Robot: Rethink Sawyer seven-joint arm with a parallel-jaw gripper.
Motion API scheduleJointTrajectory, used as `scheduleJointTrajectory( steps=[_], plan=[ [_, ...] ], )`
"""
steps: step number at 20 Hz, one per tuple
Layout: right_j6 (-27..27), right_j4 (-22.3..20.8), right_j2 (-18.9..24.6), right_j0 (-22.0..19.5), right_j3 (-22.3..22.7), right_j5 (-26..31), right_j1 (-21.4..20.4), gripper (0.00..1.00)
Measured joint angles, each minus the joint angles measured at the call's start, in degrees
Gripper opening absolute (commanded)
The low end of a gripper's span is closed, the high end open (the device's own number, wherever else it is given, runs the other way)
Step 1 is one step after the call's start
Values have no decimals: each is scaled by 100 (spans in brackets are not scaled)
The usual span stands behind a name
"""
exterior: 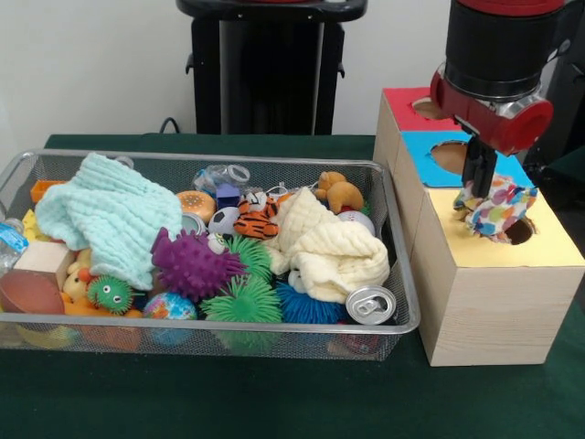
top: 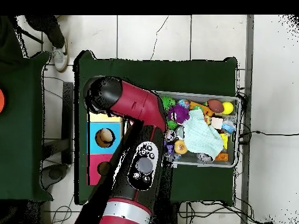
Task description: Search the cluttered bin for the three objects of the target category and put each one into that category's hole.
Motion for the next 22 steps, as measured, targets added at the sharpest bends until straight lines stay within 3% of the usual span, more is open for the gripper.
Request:
scheduleJointTrajectory(
  steps=[22],
  plan=[
    [27,77,-65,-37,-364,4,386,0]
  ],
)
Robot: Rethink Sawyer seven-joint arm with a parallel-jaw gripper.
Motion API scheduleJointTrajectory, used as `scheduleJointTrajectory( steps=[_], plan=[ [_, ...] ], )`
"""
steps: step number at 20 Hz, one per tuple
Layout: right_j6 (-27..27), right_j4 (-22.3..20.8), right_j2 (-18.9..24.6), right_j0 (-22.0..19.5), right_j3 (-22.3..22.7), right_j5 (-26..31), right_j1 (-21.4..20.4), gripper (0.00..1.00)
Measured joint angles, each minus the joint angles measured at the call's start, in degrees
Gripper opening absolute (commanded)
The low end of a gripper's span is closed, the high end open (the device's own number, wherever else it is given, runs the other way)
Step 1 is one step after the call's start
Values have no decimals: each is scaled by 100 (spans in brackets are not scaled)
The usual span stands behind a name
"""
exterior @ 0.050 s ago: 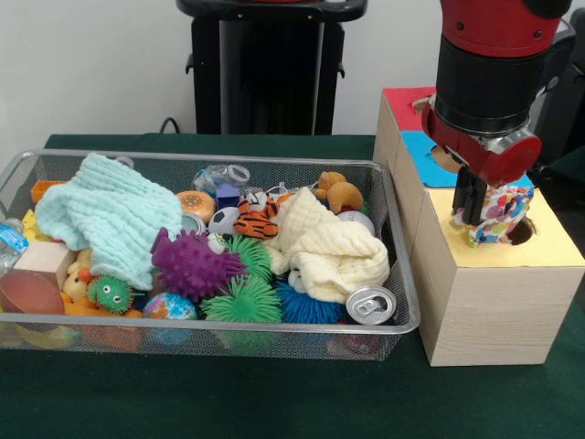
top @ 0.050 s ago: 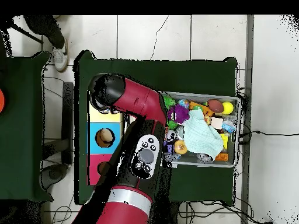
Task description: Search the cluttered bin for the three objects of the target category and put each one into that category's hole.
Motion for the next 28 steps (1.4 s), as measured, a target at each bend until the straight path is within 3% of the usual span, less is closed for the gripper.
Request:
scheduleJointTrajectory(
  steps=[18,28],
  plan=[
    [926,14,-294,121,-1006,553,164,0],
    [926,14,-295,138,-1031,557,150,0]
  ],
)
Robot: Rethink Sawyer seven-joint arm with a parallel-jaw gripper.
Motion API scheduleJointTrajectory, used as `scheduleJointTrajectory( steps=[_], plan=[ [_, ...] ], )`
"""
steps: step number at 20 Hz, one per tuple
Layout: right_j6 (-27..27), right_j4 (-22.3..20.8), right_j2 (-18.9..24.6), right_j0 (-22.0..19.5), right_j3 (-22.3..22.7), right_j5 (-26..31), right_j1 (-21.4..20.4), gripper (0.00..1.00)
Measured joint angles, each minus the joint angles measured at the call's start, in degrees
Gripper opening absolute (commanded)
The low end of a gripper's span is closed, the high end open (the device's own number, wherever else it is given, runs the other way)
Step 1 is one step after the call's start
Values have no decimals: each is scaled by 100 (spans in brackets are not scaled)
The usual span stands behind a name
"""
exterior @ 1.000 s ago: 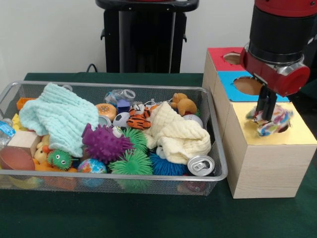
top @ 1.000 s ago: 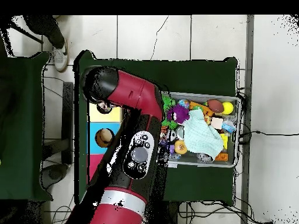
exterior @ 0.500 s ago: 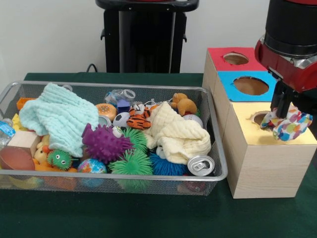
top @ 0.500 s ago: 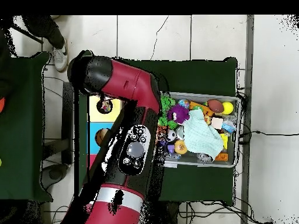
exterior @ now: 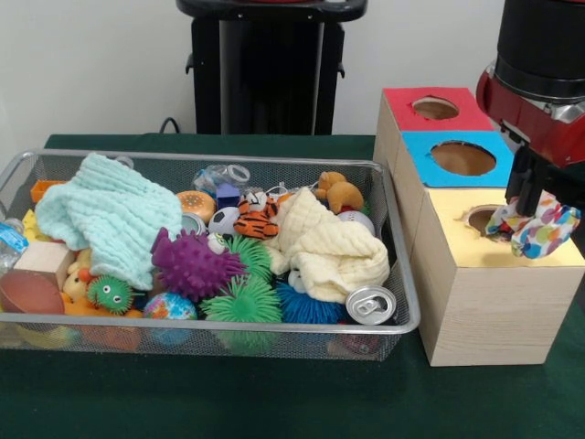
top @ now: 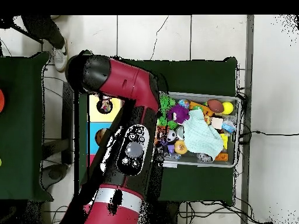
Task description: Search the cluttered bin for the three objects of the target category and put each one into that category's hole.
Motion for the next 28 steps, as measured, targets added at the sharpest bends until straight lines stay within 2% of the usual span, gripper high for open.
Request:
scheduleJointTrajectory(
  steps=[20,28],
  plan=[
    [0,2,-204,355,587,-38,-286,0],
    [0,-2,-314,307,1185,-68,-634,0]
  ],
)
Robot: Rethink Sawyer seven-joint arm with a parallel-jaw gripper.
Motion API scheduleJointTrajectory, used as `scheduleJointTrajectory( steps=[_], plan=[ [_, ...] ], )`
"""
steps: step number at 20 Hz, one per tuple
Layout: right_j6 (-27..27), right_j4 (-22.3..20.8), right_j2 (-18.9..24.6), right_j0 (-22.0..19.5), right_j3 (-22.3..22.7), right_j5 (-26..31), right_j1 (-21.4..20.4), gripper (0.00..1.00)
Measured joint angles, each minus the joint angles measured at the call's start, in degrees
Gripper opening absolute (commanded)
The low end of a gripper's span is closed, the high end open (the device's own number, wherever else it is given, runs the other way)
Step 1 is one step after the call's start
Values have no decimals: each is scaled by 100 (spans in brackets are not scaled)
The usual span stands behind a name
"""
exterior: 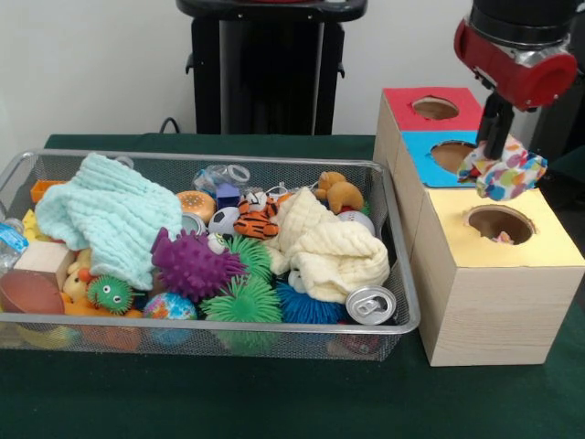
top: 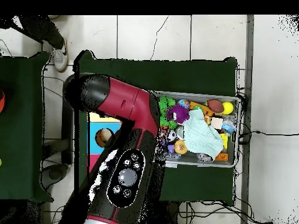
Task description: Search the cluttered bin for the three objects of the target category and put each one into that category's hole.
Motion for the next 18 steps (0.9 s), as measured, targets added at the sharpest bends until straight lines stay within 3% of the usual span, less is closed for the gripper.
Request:
scheduleJointTrajectory(
  steps=[18],
  plan=[
    [0,-44,-2,-331,897,-804,-440,0]
  ],
)
